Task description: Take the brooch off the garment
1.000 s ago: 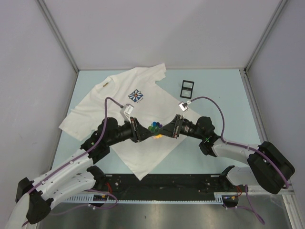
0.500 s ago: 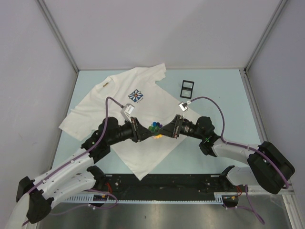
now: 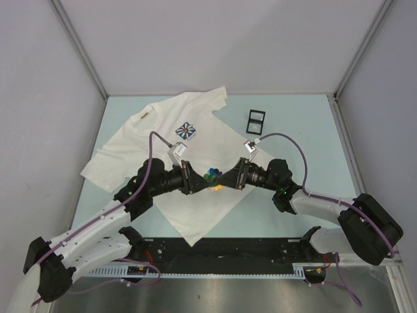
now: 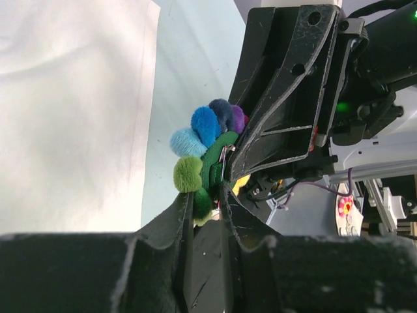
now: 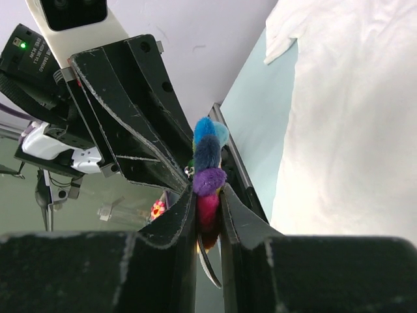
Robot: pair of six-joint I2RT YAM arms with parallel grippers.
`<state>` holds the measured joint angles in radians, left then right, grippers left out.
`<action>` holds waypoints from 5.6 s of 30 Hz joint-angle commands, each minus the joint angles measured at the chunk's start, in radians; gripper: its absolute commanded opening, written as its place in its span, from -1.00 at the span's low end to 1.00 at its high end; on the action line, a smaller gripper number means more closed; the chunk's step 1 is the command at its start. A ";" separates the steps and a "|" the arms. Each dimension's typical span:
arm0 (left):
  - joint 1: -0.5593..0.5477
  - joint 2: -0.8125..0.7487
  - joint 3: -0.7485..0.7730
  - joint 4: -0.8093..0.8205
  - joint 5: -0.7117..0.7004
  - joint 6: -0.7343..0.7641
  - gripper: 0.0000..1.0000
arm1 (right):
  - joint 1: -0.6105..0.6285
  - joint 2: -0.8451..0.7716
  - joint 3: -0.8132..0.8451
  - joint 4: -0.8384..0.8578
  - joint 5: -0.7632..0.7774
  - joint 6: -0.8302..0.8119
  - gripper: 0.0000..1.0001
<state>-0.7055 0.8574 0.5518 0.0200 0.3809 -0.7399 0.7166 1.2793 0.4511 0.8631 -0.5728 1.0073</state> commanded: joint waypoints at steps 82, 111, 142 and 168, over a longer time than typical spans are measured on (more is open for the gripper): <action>0.281 -0.066 0.181 -0.327 -0.016 0.189 0.23 | -0.039 -0.236 0.179 -0.730 0.384 -0.473 -1.00; 0.284 0.034 0.246 -0.387 -0.181 0.444 0.76 | -0.270 0.705 0.983 -0.967 1.123 -1.297 -1.00; 0.293 0.071 0.246 -0.368 -0.140 0.444 0.73 | -0.258 0.948 1.233 -1.012 1.211 -1.414 -1.00; 0.322 0.071 0.226 -0.347 -0.086 0.439 0.73 | -0.203 0.951 1.296 -1.112 1.168 -1.388 0.21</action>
<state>-0.3977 0.9295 0.7631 -0.3683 0.2733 -0.3130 0.5030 2.2704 1.7077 -0.2264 0.6029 -0.3931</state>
